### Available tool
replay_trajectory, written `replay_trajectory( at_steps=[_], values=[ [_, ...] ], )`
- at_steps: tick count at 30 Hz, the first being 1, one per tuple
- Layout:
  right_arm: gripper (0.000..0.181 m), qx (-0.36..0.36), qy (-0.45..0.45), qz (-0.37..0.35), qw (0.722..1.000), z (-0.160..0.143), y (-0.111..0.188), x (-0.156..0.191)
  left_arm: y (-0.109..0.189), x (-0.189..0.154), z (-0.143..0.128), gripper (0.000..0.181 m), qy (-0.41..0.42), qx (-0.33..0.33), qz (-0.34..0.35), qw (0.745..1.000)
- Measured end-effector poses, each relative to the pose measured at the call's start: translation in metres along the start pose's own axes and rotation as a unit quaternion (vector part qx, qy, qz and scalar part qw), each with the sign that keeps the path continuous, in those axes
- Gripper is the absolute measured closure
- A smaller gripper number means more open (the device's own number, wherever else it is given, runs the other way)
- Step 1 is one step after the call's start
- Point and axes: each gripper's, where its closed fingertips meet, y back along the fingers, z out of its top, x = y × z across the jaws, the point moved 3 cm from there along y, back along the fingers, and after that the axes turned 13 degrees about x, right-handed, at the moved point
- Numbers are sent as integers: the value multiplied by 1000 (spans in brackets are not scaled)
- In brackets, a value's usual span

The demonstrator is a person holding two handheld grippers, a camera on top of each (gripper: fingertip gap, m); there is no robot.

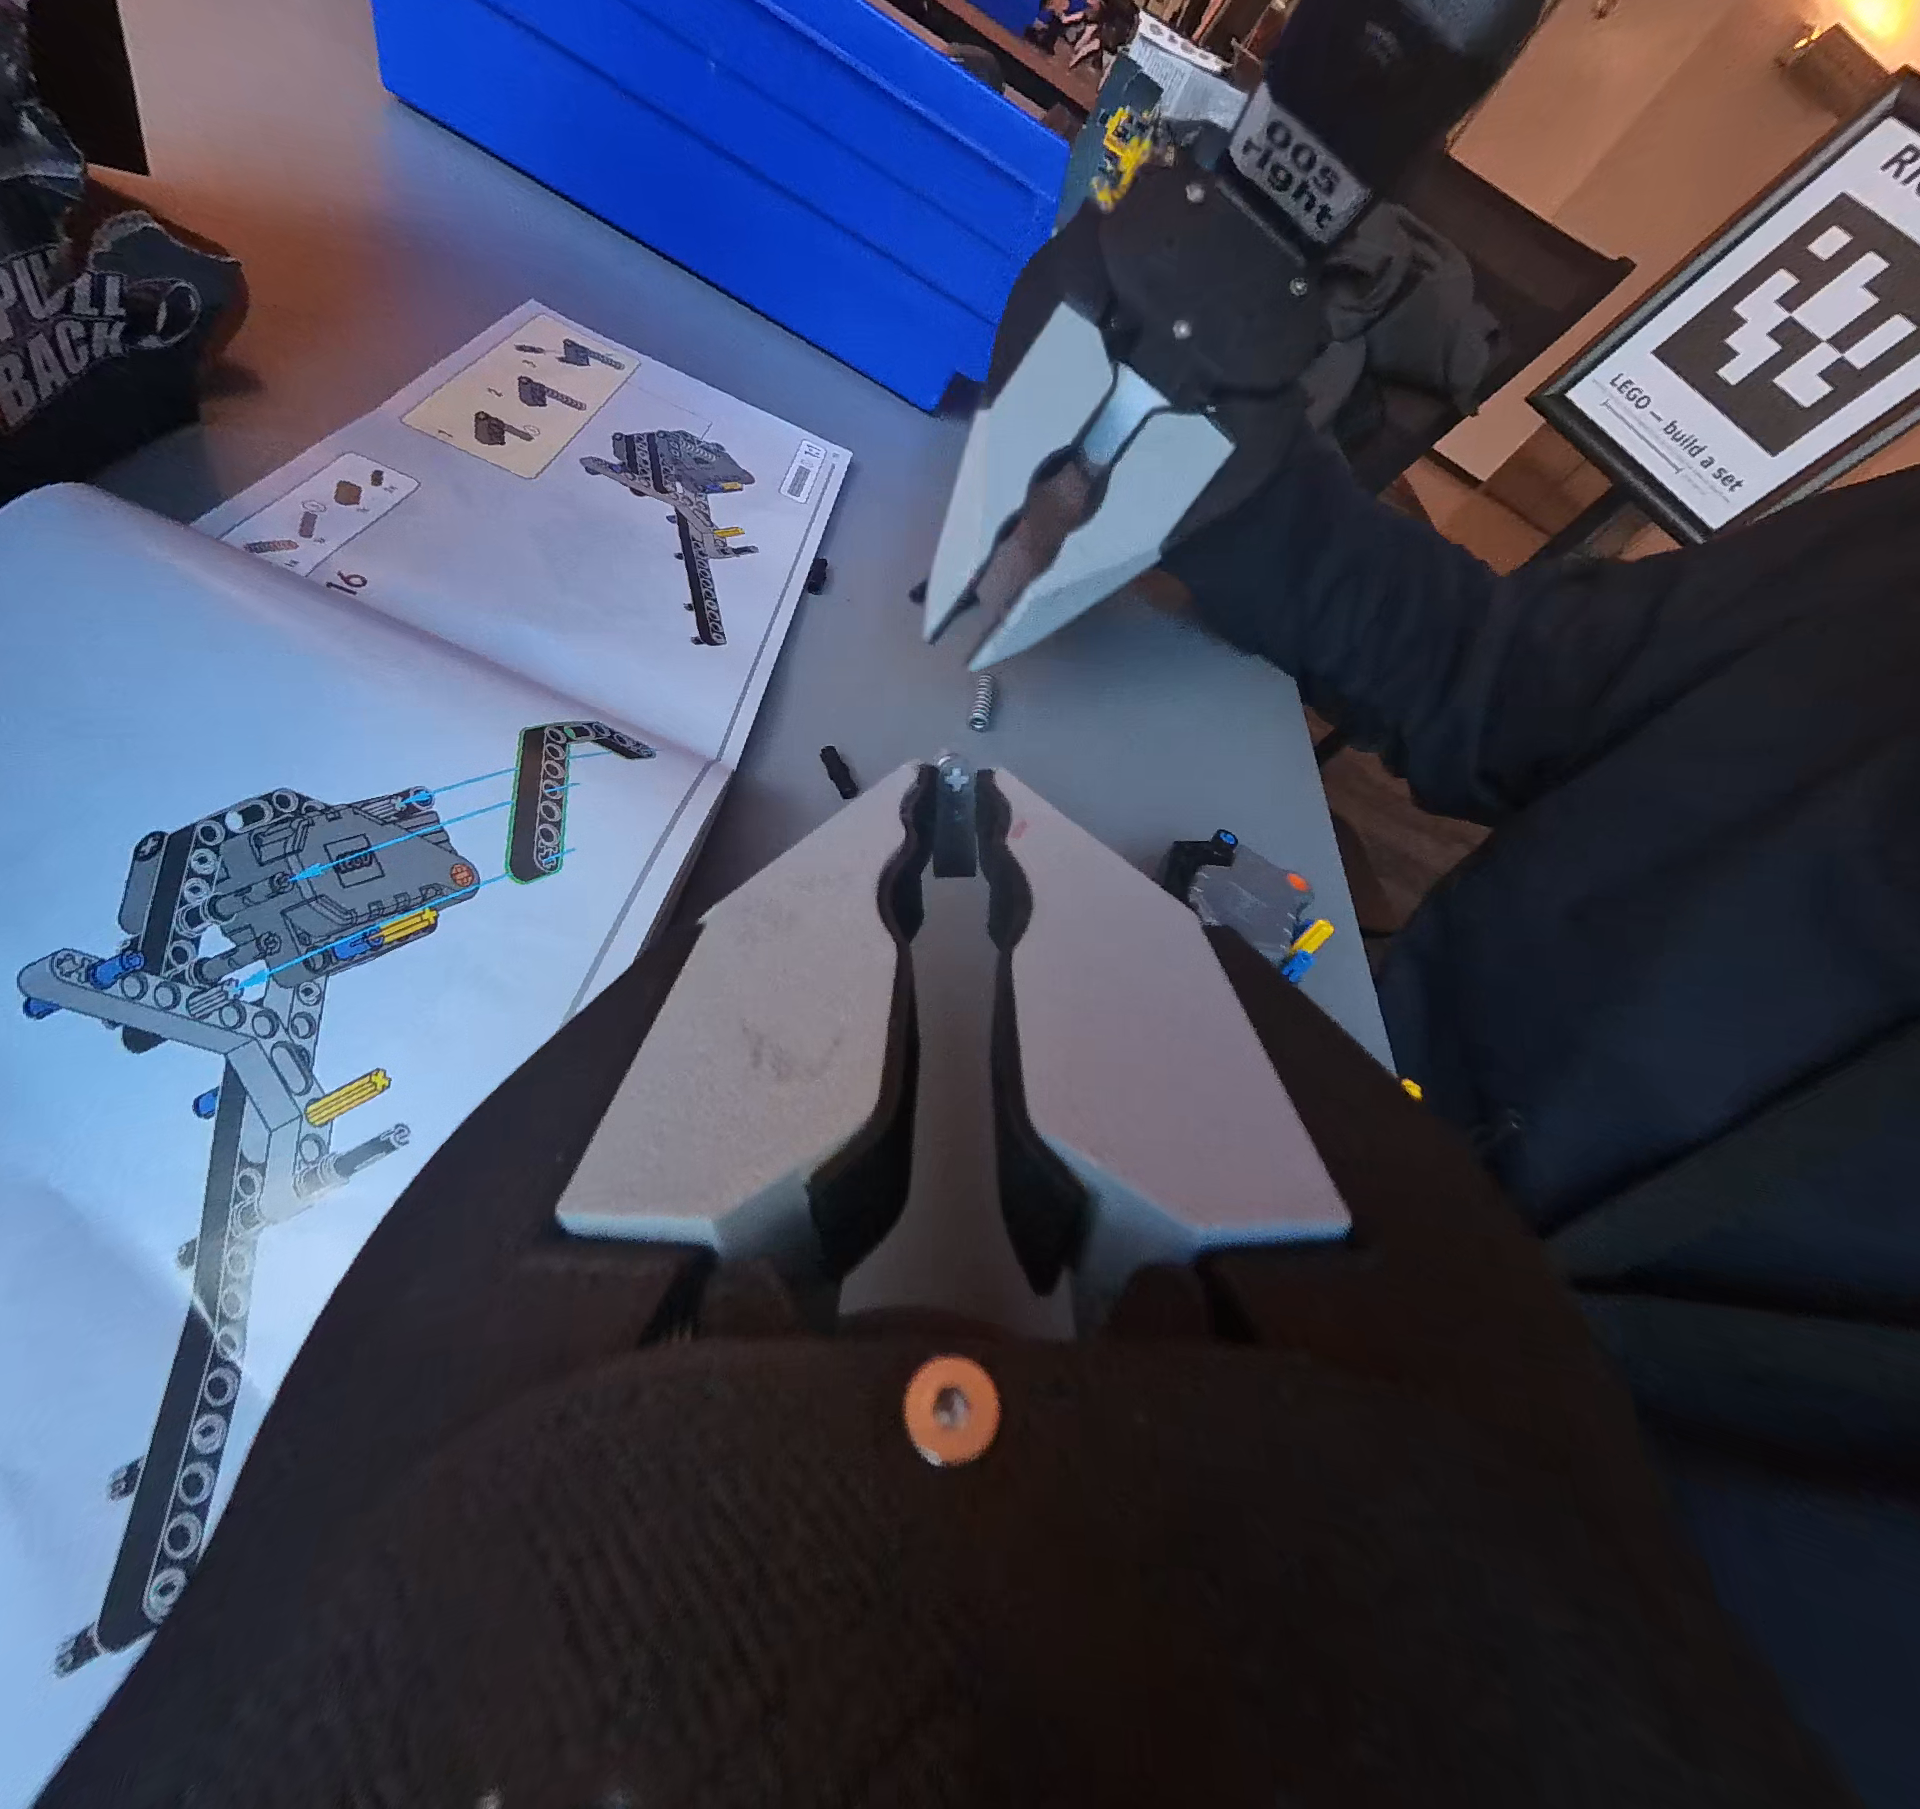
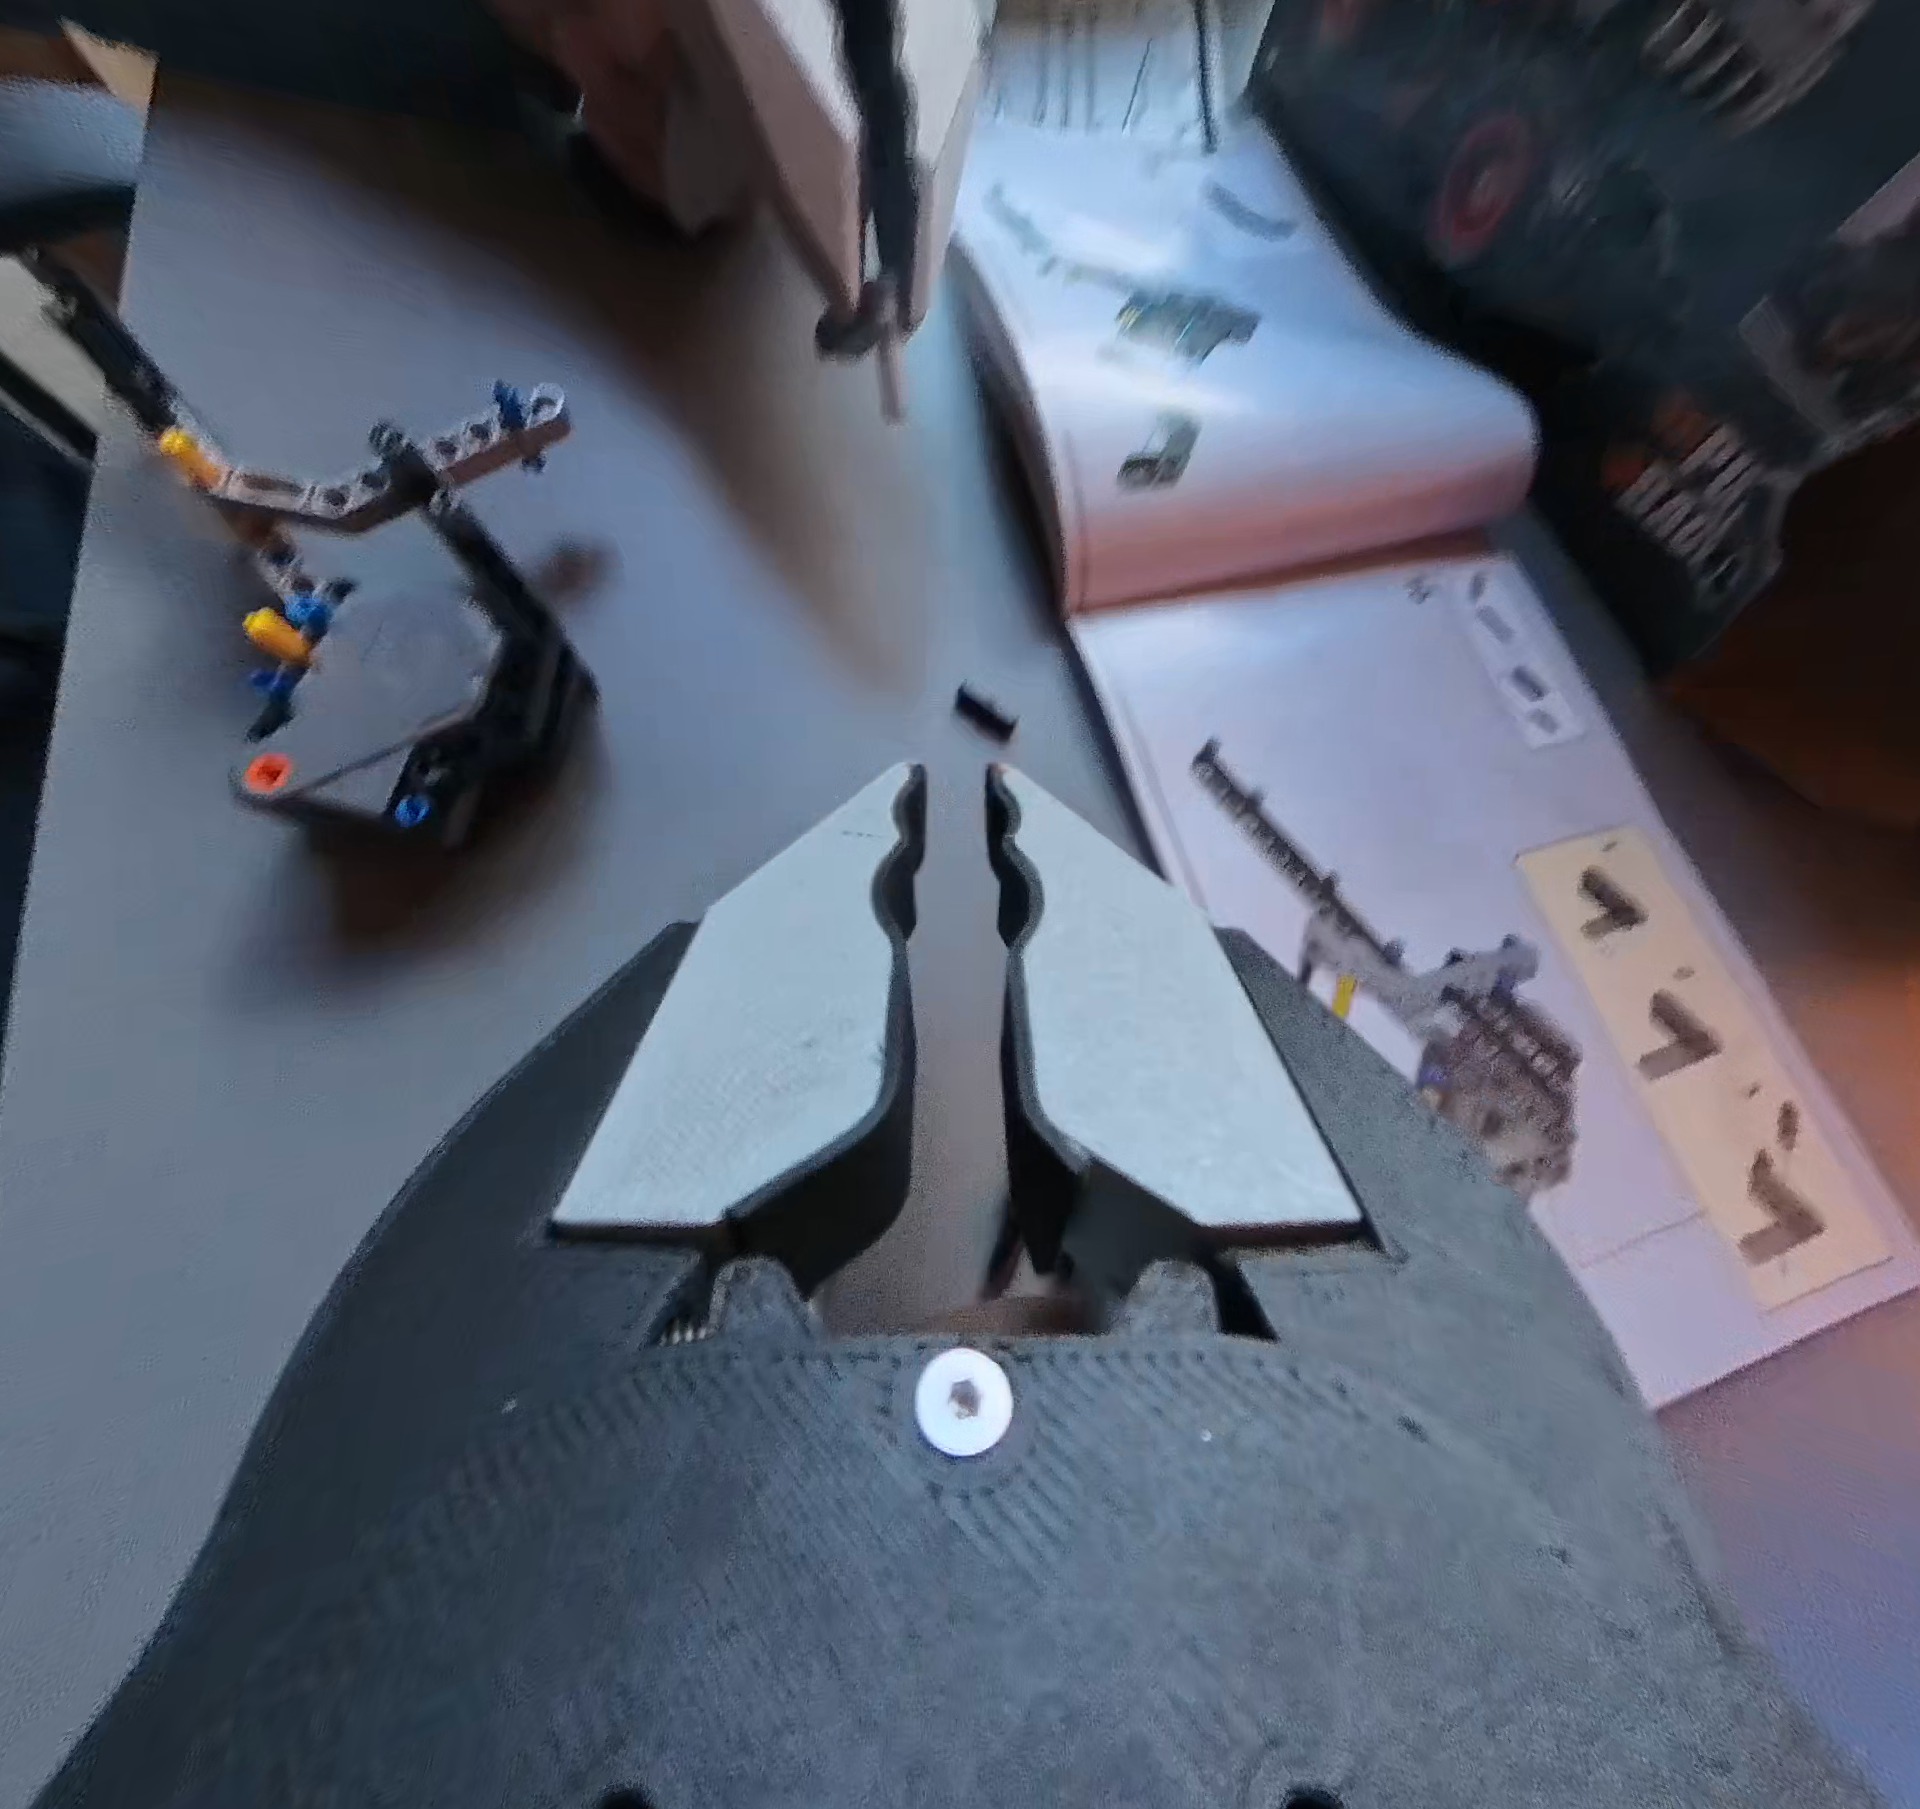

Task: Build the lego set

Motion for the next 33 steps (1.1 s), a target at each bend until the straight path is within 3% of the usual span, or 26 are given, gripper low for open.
replay_trajectory(
  at_steps=[6, 11, 13, 18, 33],
  values=[
    [166, 34, 11, -14, 999, -23, 11, 19, 0, -2, 0, 176, -9, 2, -2, 1000],
    [163, 82, 14, -19, 996, -38, -1, 14, -1, -3, -1, 176, -11, 5, 2, 1000],
    [176, 80, 19, -9, 997, -40, -3, 14, 0, -2, 0, 176, -7, 2, 0, 1000],
    [177, 55, 15, -2, 998, -39, -5, 13, 0, -1, 0, 176, -4, 0, -5, 1000],
    [177, 74, 14, -41, 996, -28, -13, 5, -1, -4, -1, 176, -16, 5, -4, 1000]
  ],
)
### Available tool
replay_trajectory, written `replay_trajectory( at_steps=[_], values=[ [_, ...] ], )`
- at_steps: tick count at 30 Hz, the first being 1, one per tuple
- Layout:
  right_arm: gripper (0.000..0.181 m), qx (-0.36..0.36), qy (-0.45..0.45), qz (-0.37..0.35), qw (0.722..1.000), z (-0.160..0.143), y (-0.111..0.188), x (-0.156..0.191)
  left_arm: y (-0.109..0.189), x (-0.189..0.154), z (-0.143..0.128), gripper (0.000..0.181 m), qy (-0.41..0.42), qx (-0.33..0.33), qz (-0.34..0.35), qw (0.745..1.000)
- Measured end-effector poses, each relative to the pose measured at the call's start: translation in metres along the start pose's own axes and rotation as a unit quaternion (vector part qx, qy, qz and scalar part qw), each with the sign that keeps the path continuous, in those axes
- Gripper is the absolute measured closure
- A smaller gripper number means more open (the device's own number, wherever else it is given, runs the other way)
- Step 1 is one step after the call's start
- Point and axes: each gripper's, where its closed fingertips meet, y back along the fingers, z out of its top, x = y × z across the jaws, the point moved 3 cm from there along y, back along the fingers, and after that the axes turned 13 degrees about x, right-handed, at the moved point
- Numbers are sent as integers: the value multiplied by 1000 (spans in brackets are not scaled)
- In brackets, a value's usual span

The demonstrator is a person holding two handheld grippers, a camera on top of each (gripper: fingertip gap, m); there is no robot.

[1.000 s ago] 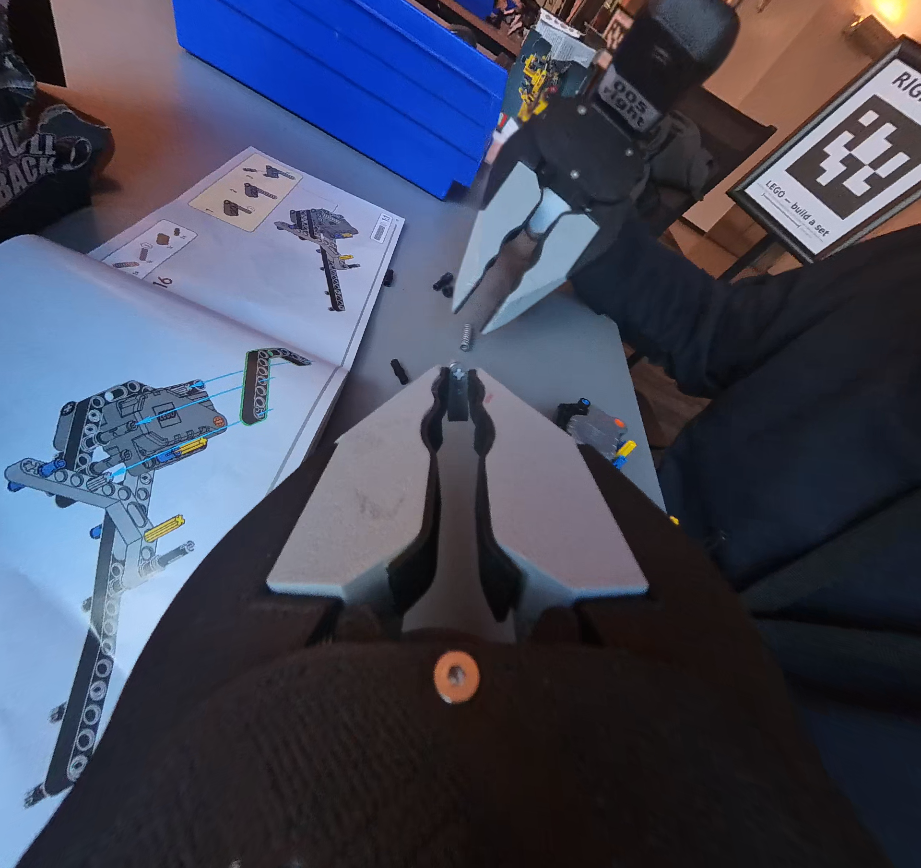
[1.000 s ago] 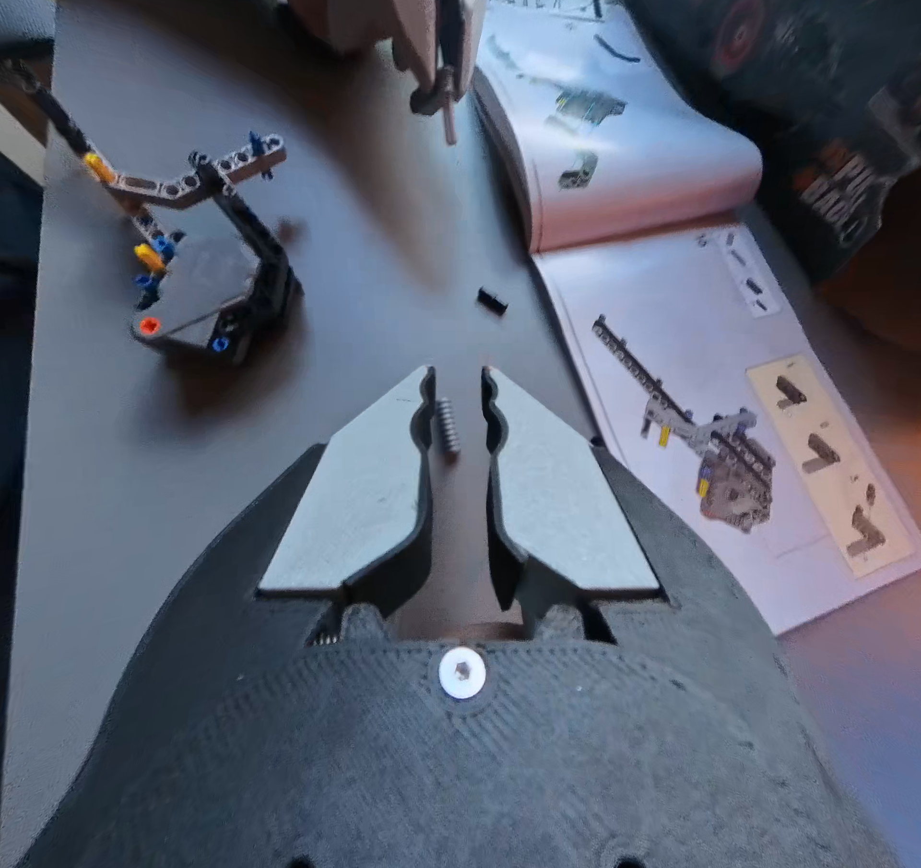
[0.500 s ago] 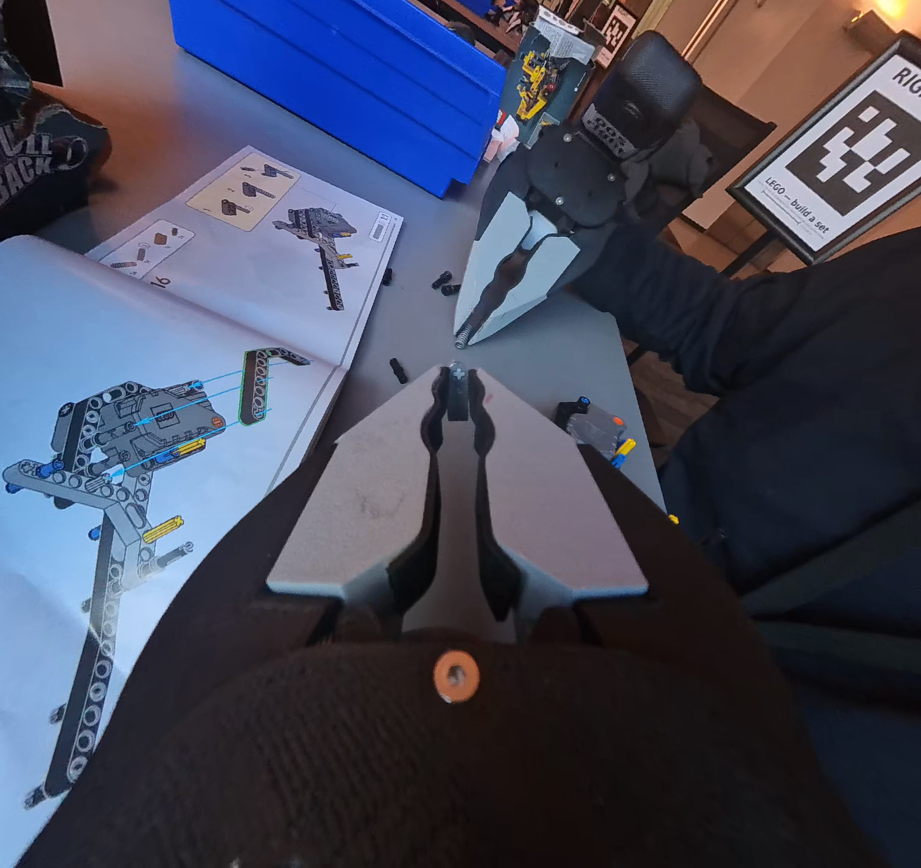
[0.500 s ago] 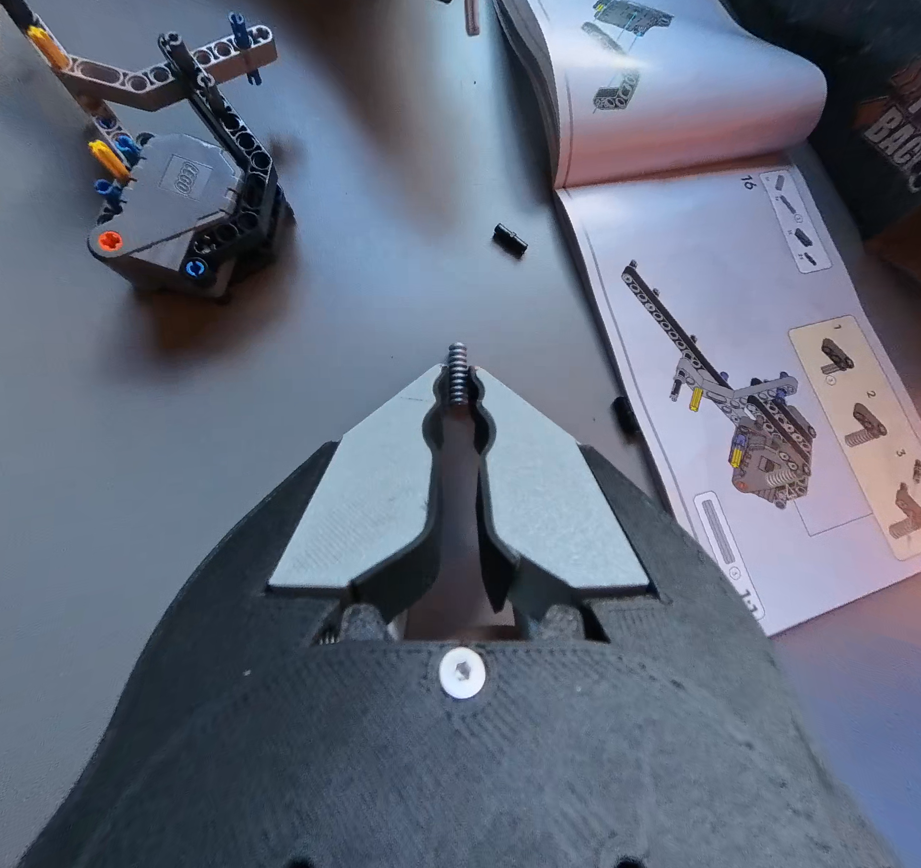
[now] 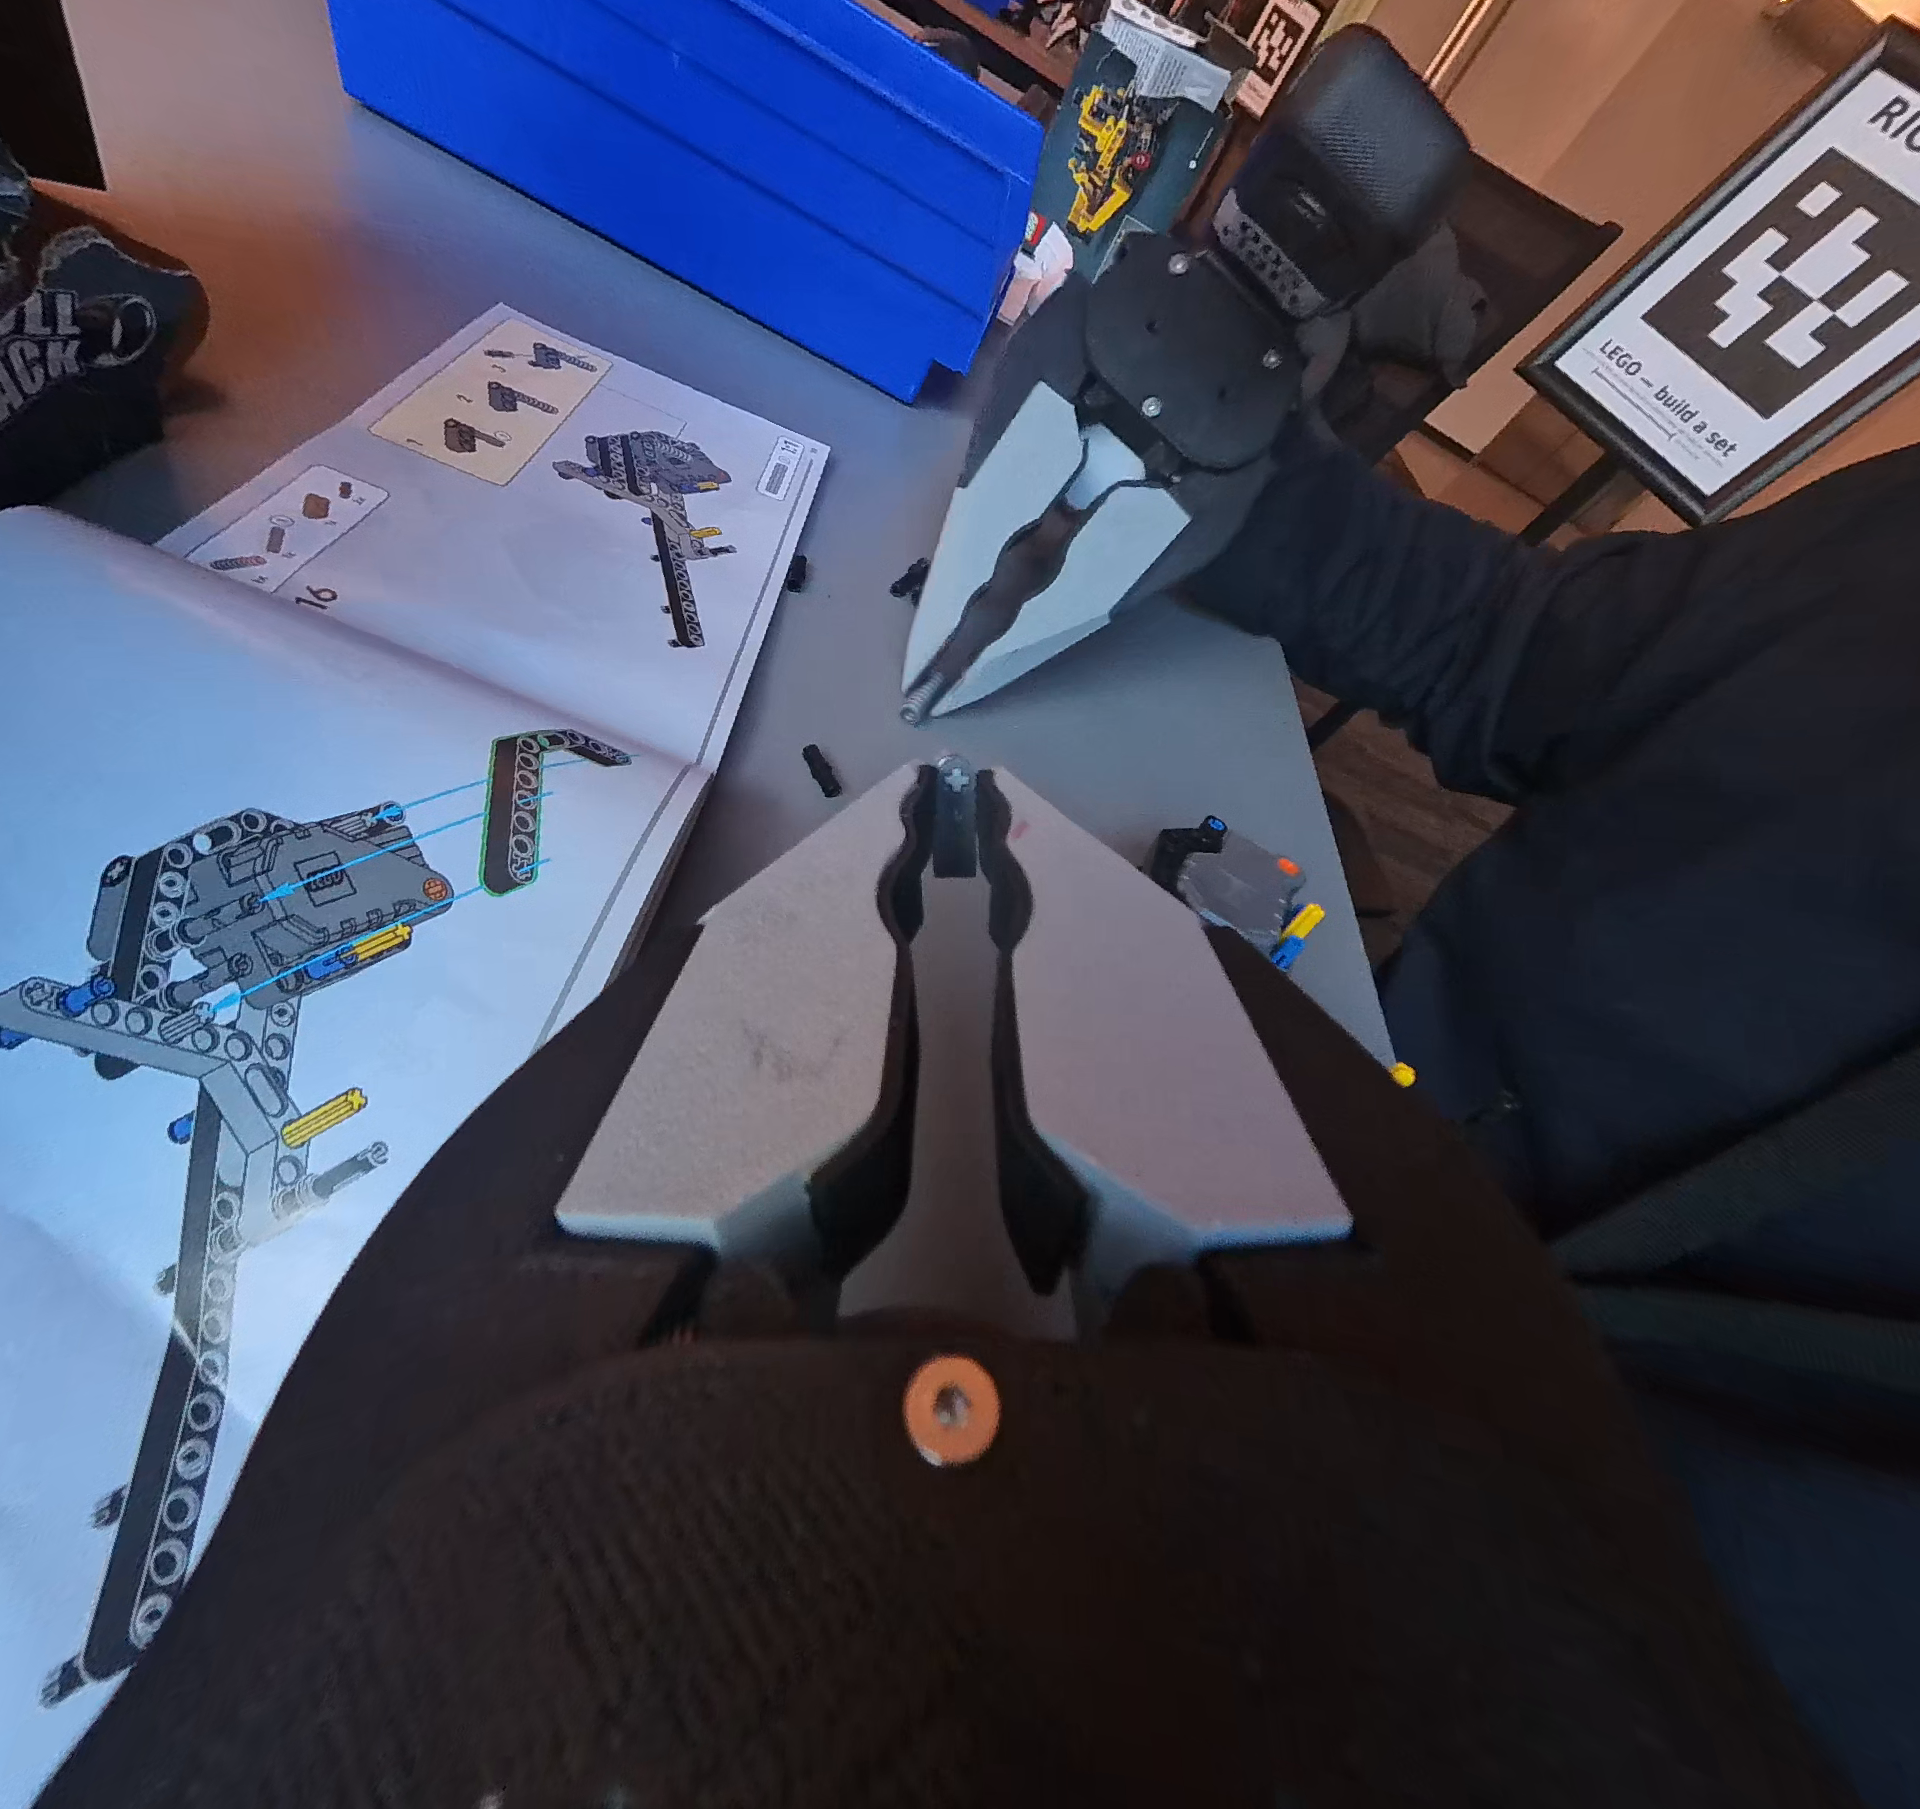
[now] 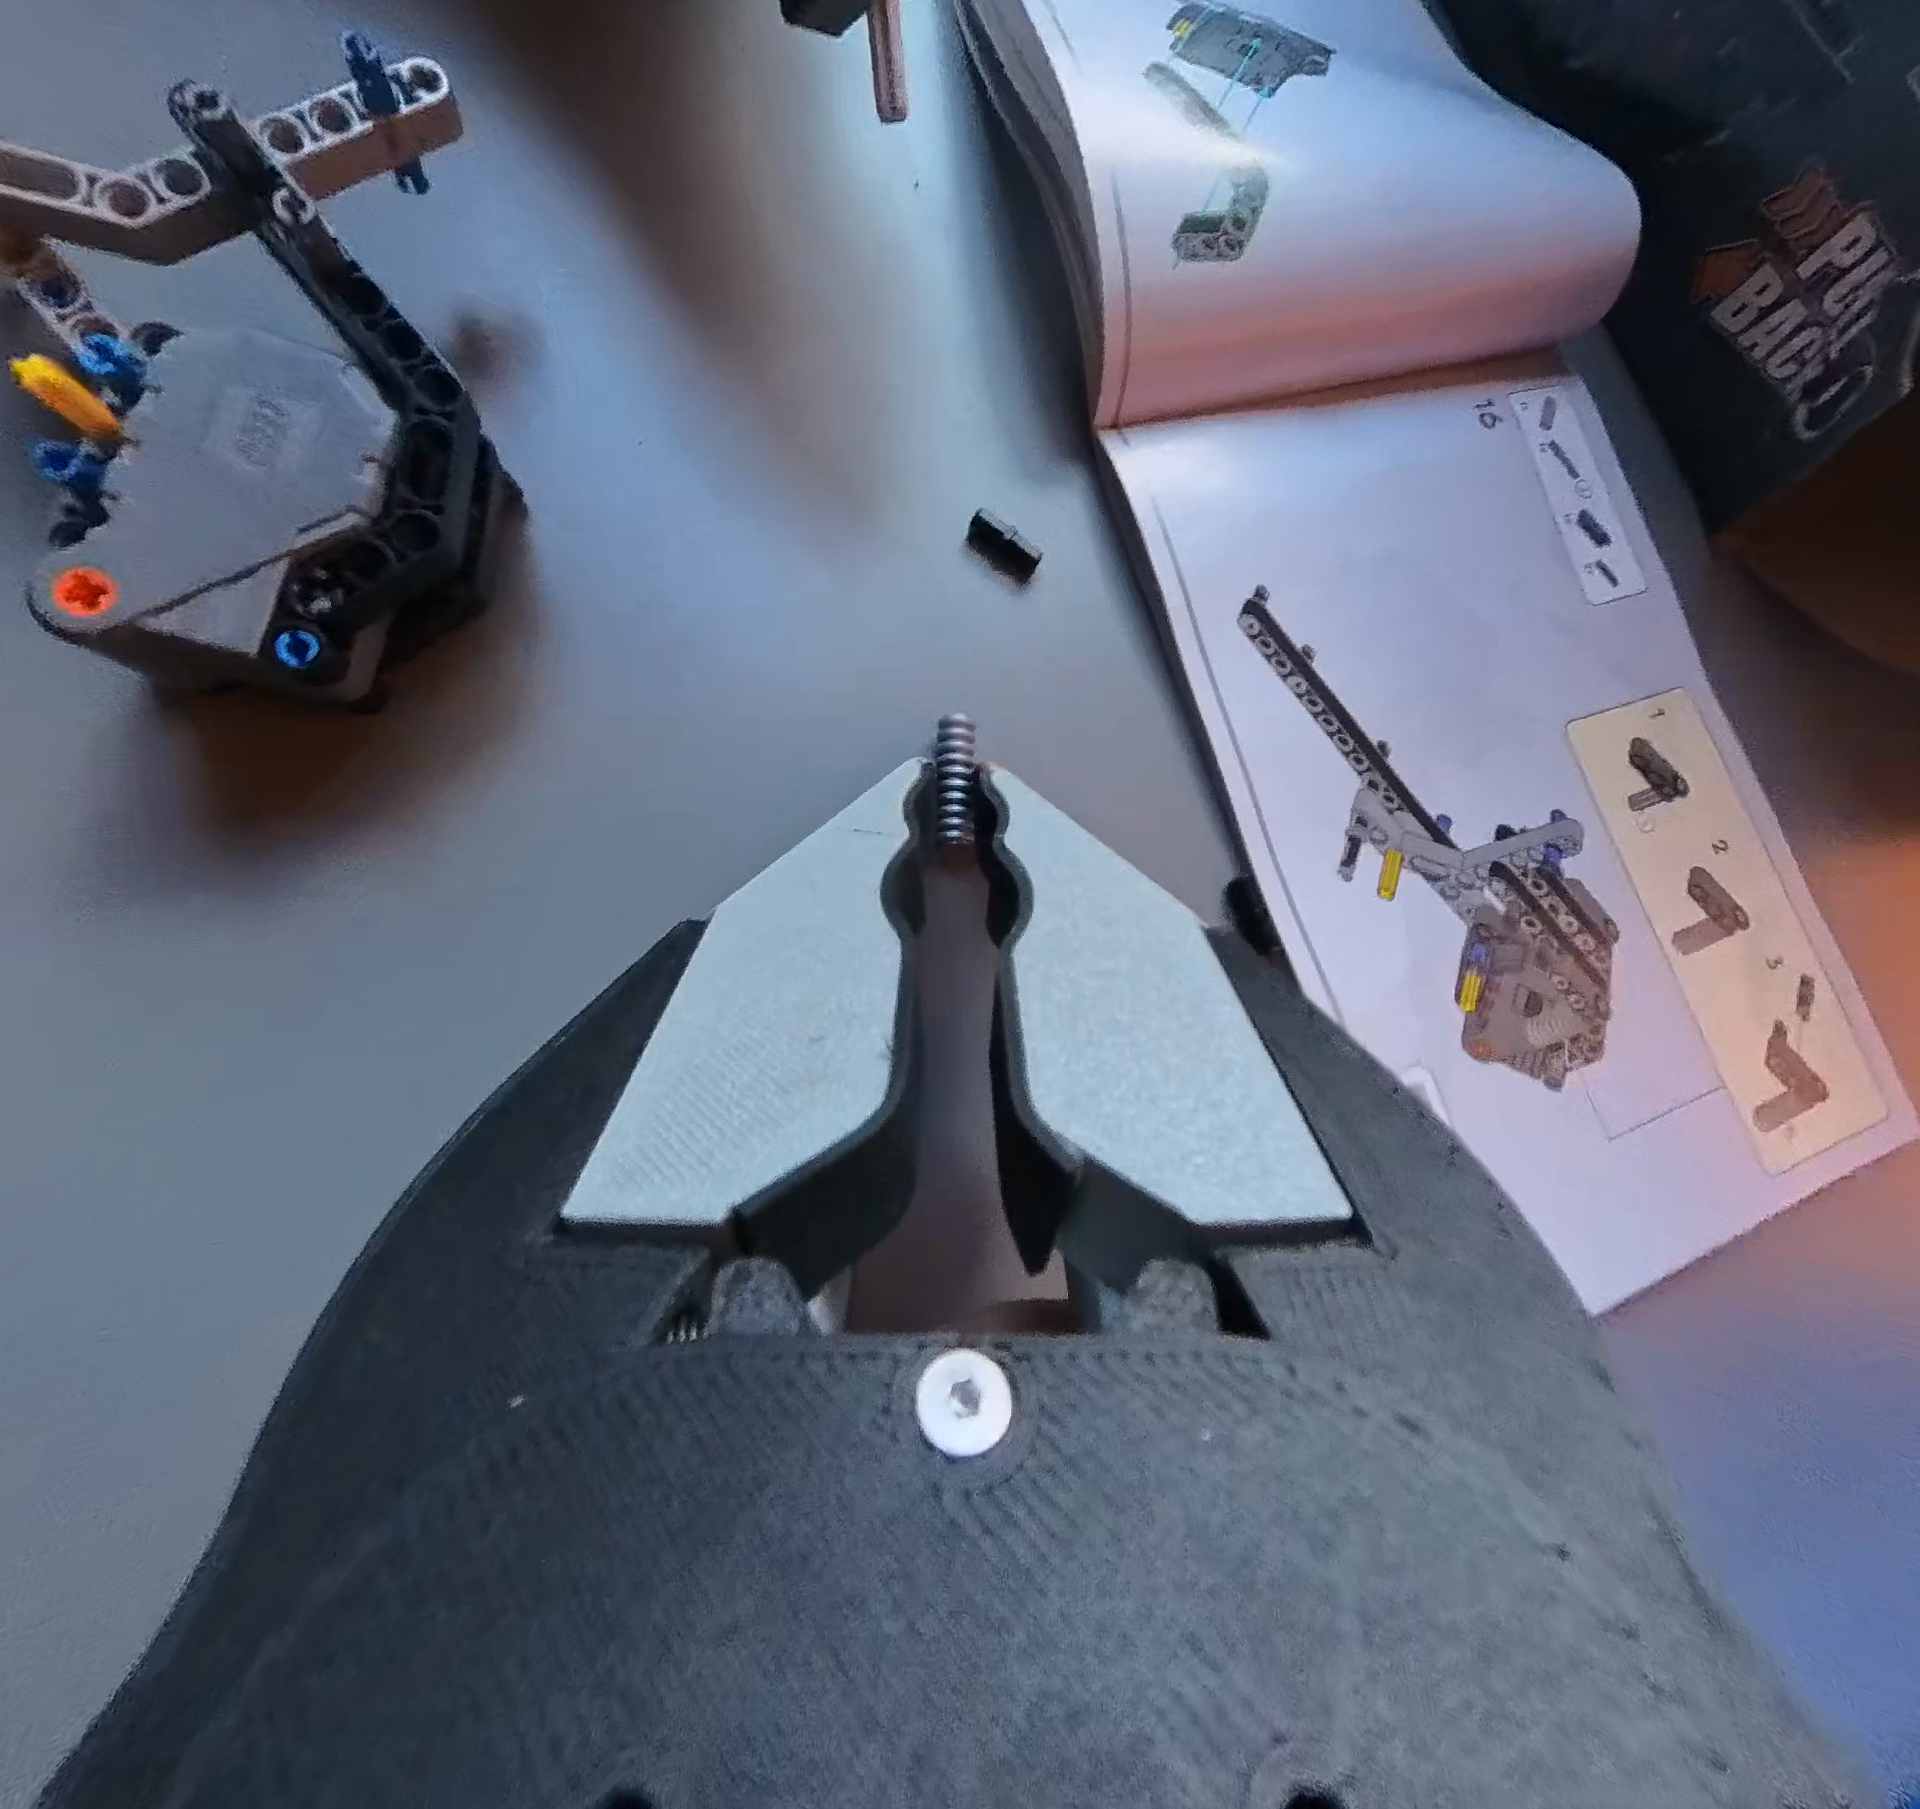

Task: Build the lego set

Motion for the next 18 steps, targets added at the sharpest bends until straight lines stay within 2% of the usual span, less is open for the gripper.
replay_trajectory(
  at_steps=[8, 18],
  values=[
    [178, -144, -50, 102, 983, 56, 7, 10, 1, -5, 6, 176, -14, -25, -10, 1000],
    [178, -227, -102, 159, 955, 76, 16, 5, -1, -9, 8, 176, -5, -38, -25, 999]
  ],
)
